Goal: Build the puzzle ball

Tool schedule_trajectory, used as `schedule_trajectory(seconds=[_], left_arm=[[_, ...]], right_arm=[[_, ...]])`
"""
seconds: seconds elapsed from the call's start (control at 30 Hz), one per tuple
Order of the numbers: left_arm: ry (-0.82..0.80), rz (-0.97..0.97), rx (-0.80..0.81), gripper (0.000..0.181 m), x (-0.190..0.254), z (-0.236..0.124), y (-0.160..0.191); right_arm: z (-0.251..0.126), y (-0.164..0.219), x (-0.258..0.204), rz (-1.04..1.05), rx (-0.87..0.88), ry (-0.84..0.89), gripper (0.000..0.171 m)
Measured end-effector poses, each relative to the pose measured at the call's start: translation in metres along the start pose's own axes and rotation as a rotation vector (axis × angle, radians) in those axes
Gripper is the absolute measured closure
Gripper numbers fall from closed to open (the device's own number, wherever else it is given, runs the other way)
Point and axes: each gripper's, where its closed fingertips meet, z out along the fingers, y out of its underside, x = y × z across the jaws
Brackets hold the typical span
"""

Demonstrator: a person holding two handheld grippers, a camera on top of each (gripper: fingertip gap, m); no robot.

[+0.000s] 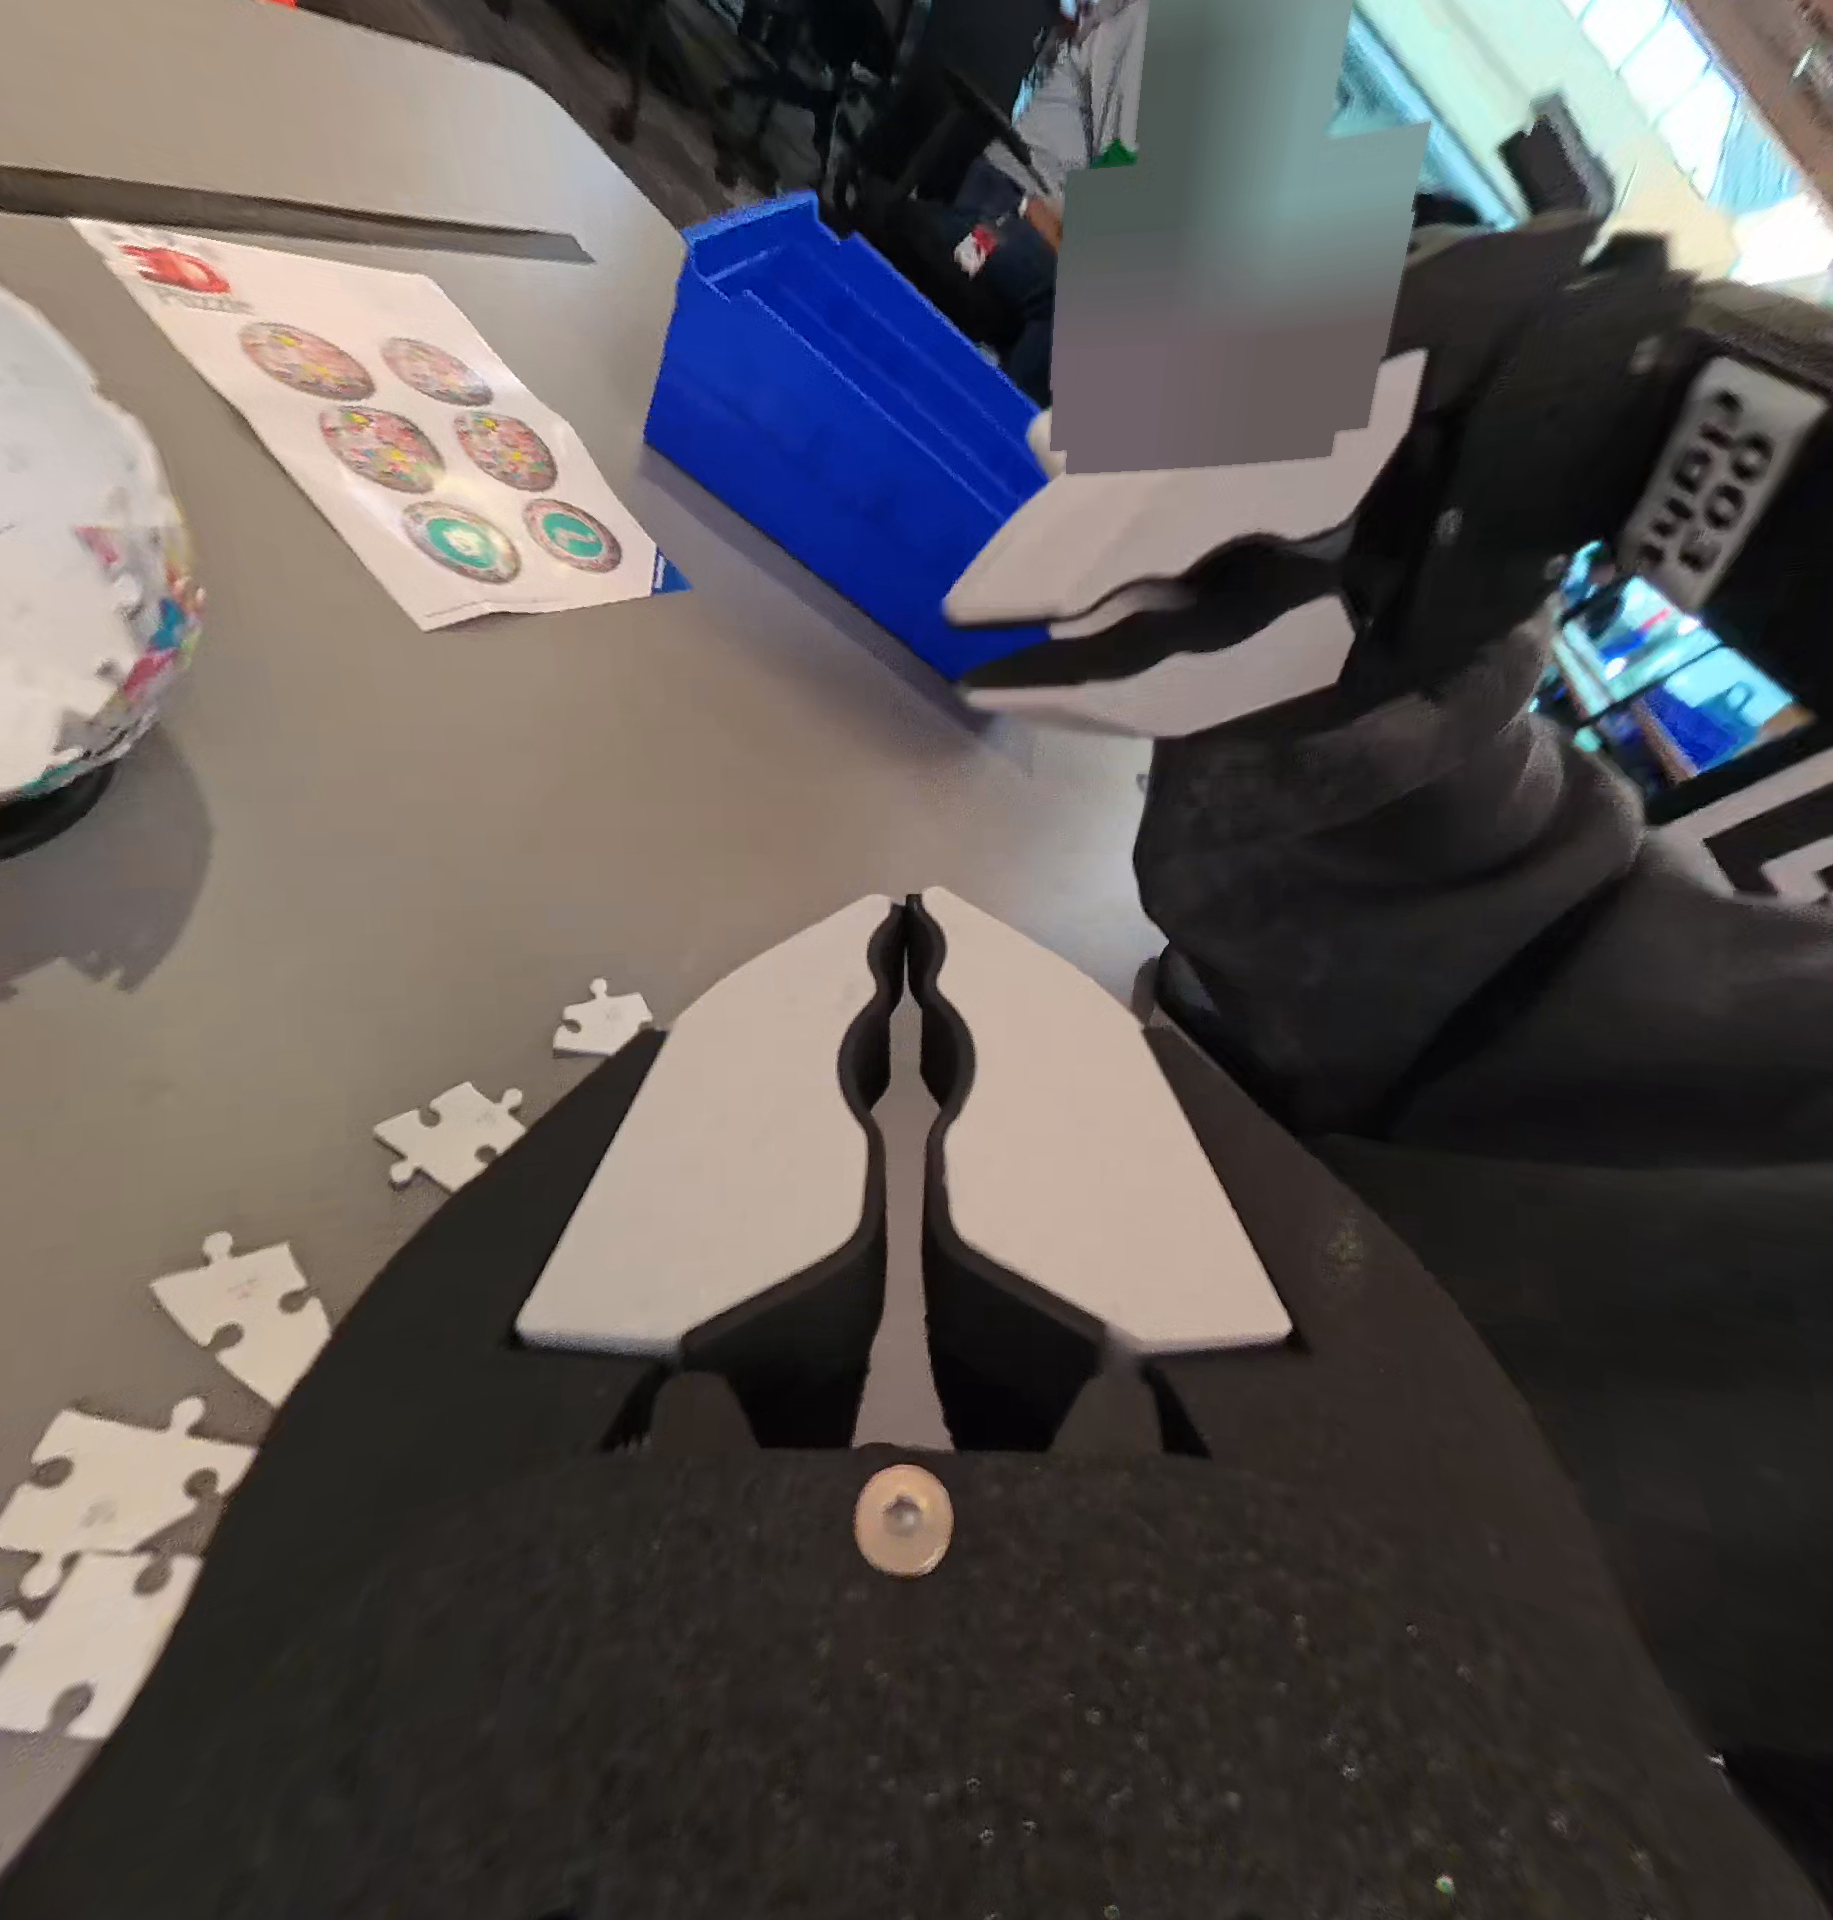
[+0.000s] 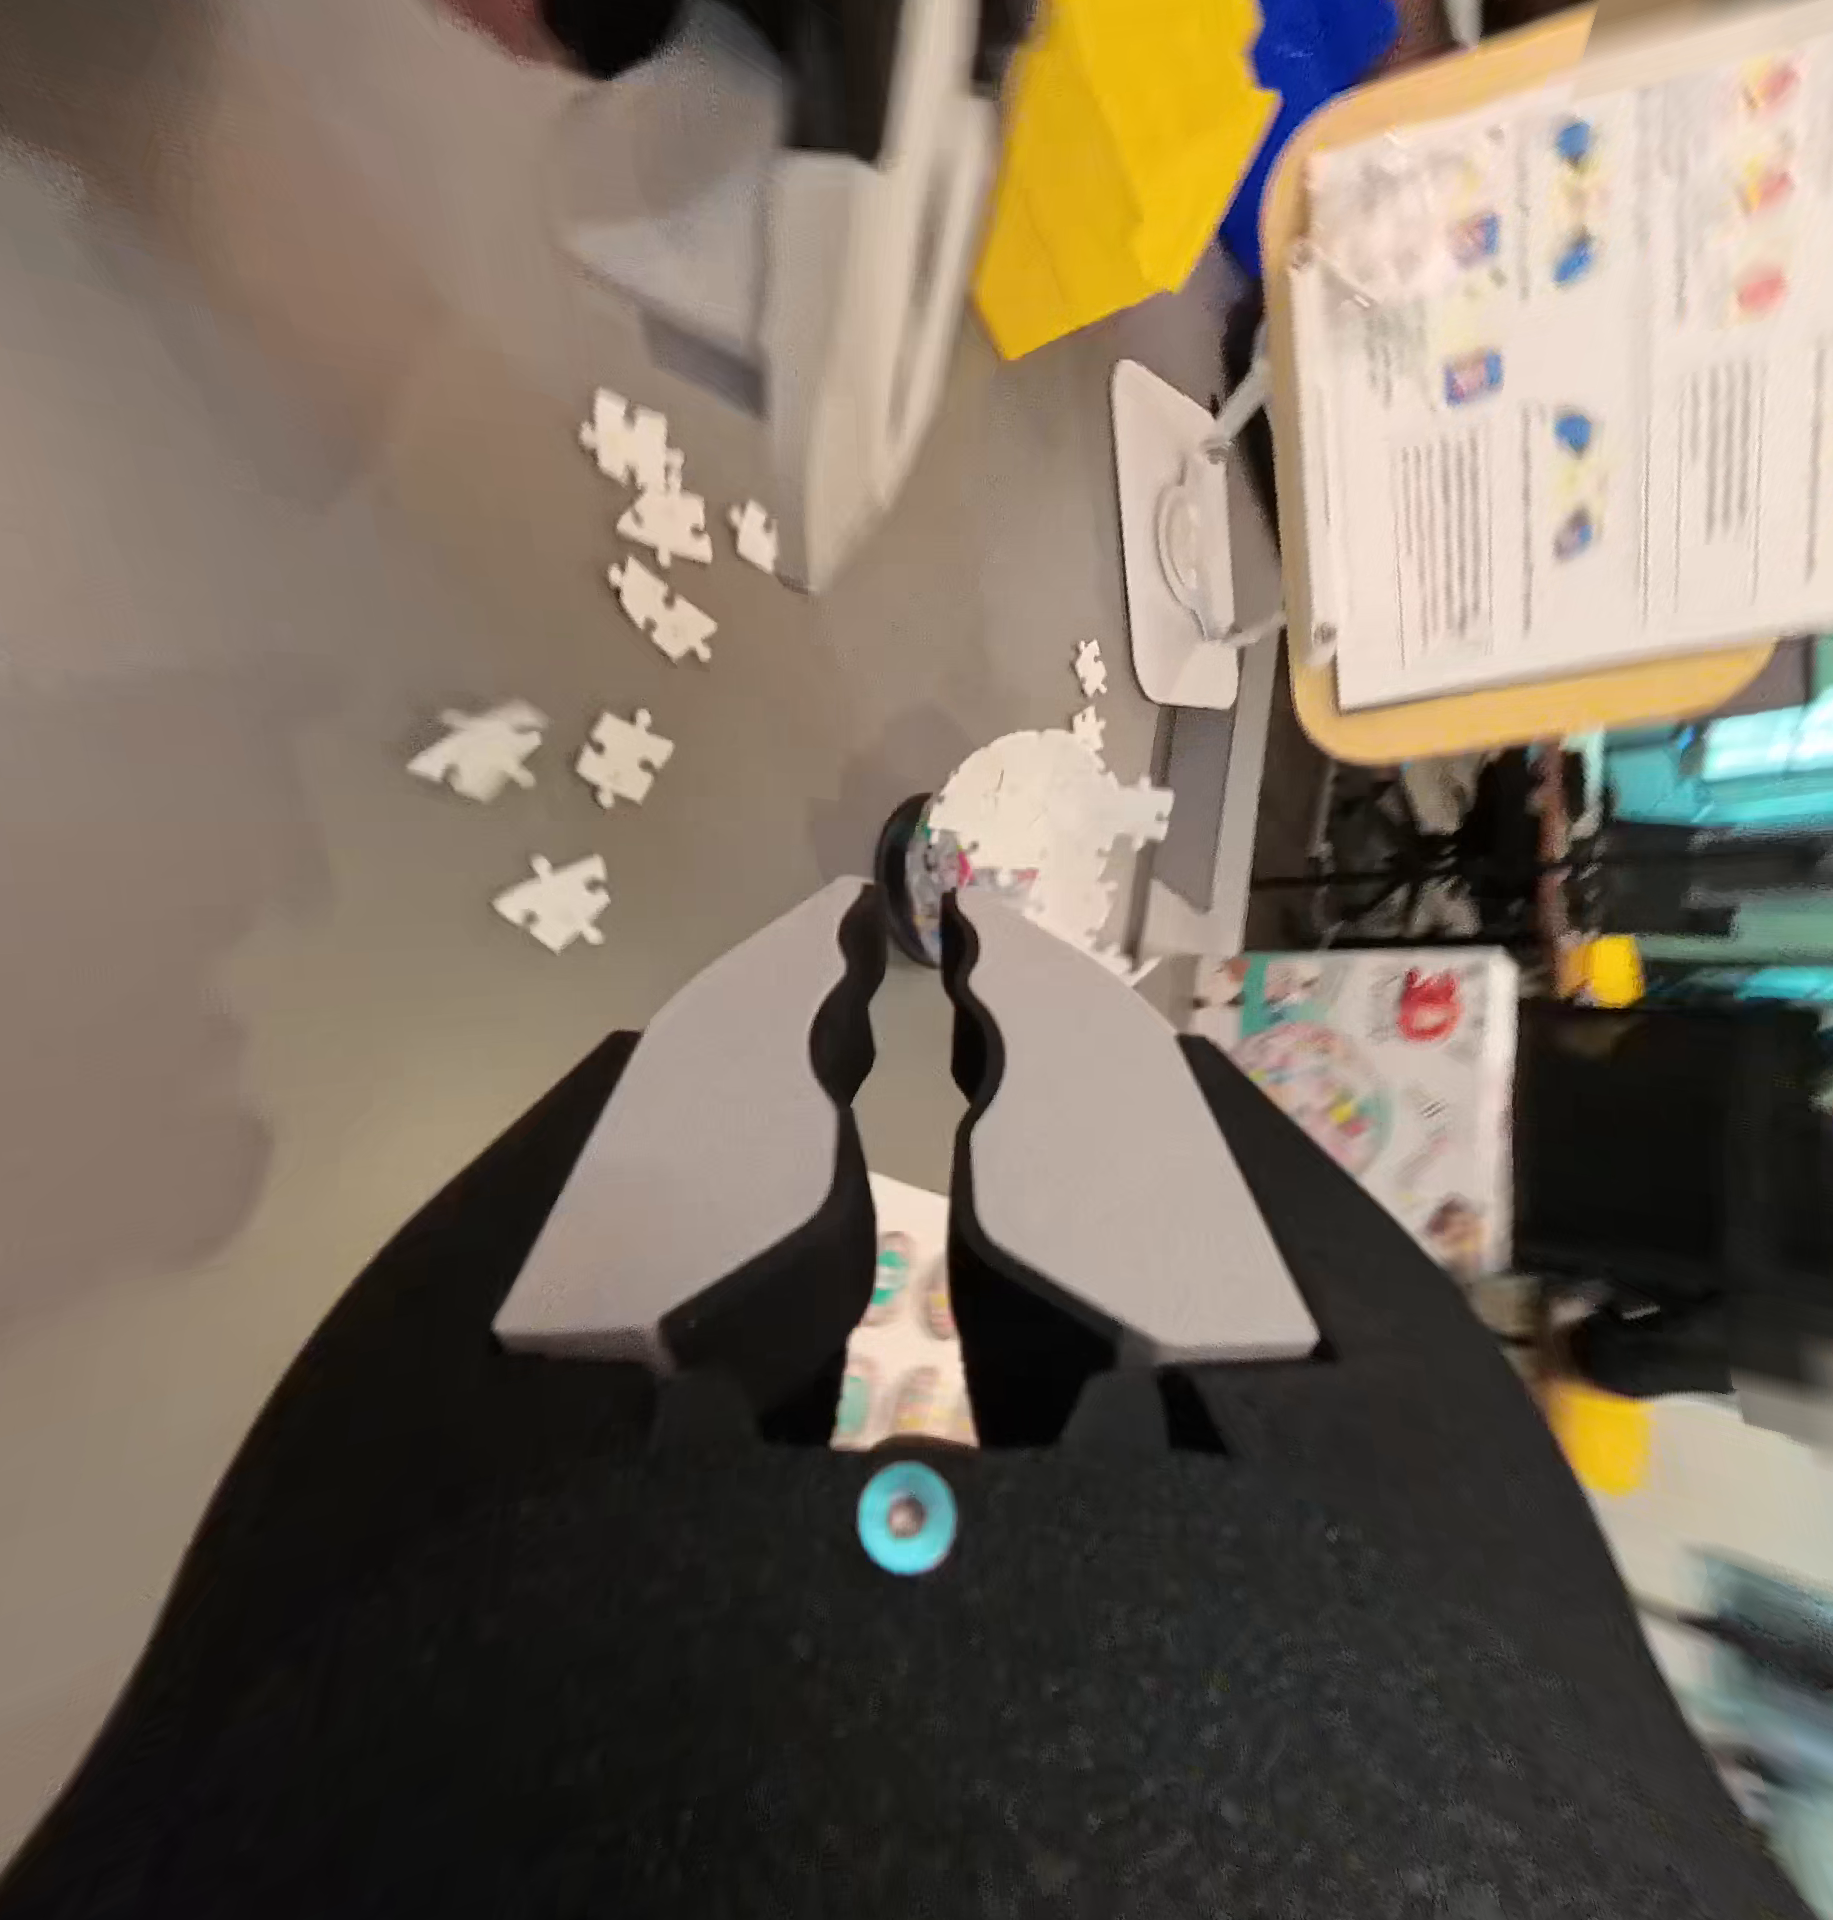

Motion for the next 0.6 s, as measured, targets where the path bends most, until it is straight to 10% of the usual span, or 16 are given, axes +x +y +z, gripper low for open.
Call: schedule_trajectory(seconds=[0.27, 0.6], left_arm=[[-0.208, 0.157, -0.212, 0.158, -0.027, -0.032, 0.089], [-0.325, 0.437, -0.455, 0.113, -0.027, -0.036, 0.188]], right_arm=[[0.011, 0.033, -0.116, 0.737, 0.109, -0.134, 0.132], [-0.007, 0.013, -0.156, 0.779, 0.281, -0.072, 0.142]])
